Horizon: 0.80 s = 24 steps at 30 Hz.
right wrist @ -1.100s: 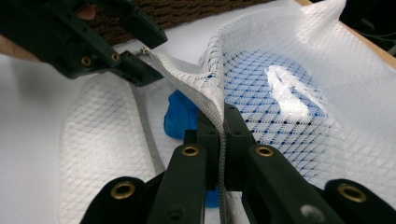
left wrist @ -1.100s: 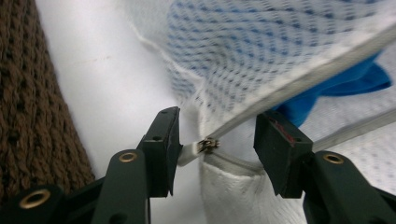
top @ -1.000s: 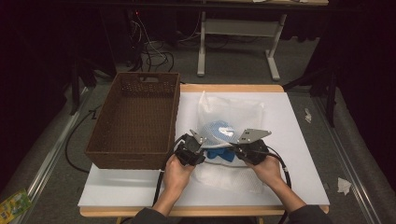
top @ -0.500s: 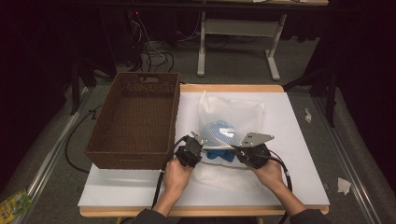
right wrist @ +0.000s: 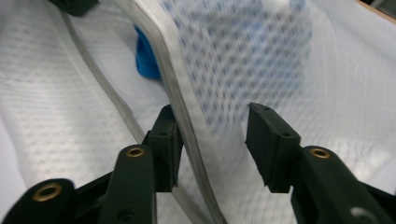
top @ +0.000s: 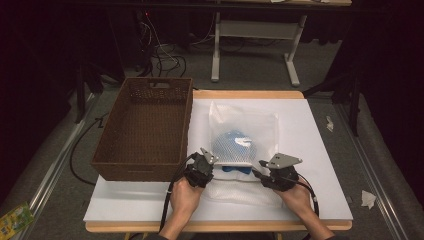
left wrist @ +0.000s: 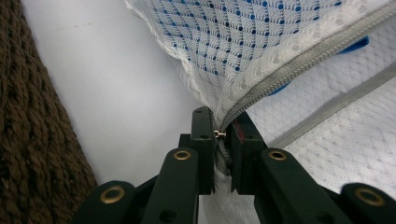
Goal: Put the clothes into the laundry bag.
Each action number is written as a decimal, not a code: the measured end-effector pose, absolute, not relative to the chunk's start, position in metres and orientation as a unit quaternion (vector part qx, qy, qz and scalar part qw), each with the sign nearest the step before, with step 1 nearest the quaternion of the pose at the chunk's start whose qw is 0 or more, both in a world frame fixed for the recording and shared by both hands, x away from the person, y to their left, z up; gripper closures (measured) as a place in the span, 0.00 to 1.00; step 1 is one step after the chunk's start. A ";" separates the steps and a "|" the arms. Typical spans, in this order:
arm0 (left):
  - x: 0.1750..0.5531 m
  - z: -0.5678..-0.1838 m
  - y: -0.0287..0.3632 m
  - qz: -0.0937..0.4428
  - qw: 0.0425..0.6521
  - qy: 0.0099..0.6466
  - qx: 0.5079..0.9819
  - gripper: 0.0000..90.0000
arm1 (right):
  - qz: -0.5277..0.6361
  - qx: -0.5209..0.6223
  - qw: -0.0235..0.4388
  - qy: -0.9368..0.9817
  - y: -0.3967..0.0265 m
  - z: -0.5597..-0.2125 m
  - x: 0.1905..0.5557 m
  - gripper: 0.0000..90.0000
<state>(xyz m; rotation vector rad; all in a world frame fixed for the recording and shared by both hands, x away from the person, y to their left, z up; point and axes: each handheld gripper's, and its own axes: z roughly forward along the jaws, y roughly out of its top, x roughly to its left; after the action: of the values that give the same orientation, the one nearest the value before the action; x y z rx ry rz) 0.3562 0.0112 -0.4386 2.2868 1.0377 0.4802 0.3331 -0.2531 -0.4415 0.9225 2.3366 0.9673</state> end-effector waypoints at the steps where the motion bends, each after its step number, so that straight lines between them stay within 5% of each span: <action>1: 0.355 -0.439 0.012 0.179 0.289 0.389 0.856 0.91 | 0.350 0.337 0.226 0.844 -0.255 -0.445 0.332 0.61; 11: 0.345 -0.445 0.019 0.177 0.295 0.393 0.853 0.89 | 0.322 0.365 0.241 0.839 -0.267 -0.466 0.324 0.58; 24: 0.333 -0.453 0.025 0.177 0.298 0.391 0.852 0.89 | 0.306 0.377 0.251 0.837 -0.281 -0.470 0.320 0.78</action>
<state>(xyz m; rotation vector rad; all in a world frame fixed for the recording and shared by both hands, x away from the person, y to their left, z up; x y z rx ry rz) 0.3331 0.0250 -0.4533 2.2644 1.0397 0.4704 0.3201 -0.2813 -0.4696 1.0261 2.2786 0.8341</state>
